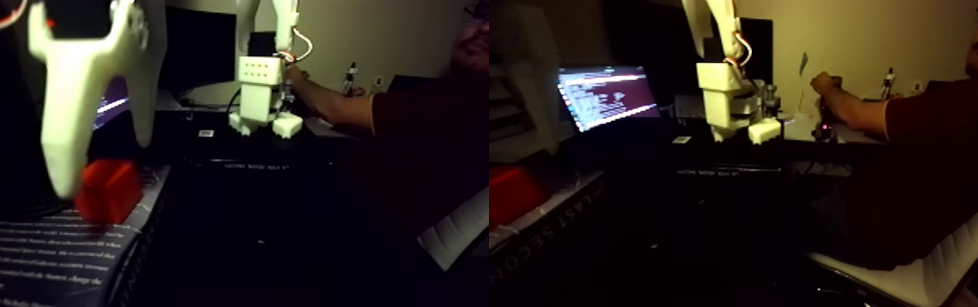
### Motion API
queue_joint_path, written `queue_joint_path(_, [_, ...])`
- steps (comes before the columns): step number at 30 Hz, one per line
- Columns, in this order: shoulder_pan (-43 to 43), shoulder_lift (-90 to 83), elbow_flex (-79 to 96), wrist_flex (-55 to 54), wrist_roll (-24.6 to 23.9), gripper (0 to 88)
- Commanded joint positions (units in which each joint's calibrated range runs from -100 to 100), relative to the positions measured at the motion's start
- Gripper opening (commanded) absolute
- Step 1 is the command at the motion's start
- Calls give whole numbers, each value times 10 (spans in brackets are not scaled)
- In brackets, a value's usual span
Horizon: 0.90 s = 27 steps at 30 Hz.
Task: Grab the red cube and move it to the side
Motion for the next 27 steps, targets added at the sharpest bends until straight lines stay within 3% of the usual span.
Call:
queue_joint_path(1, [-3,-65,-14,39,19,401])
queue_joint_path(8, [-12,-148,7,132,99,398])
queue_joint_path(12, [-54,-229,76,134,88,398])
queue_joint_path(18, [-169,-383,171,104,-22,367])
queue_joint_path(20, [-208,-443,215,78,-60,279])
queue_joint_path(24, [-277,-565,322,23,-116,5])
queue_joint_path(27, [-306,-659,415,-12,-152,9])
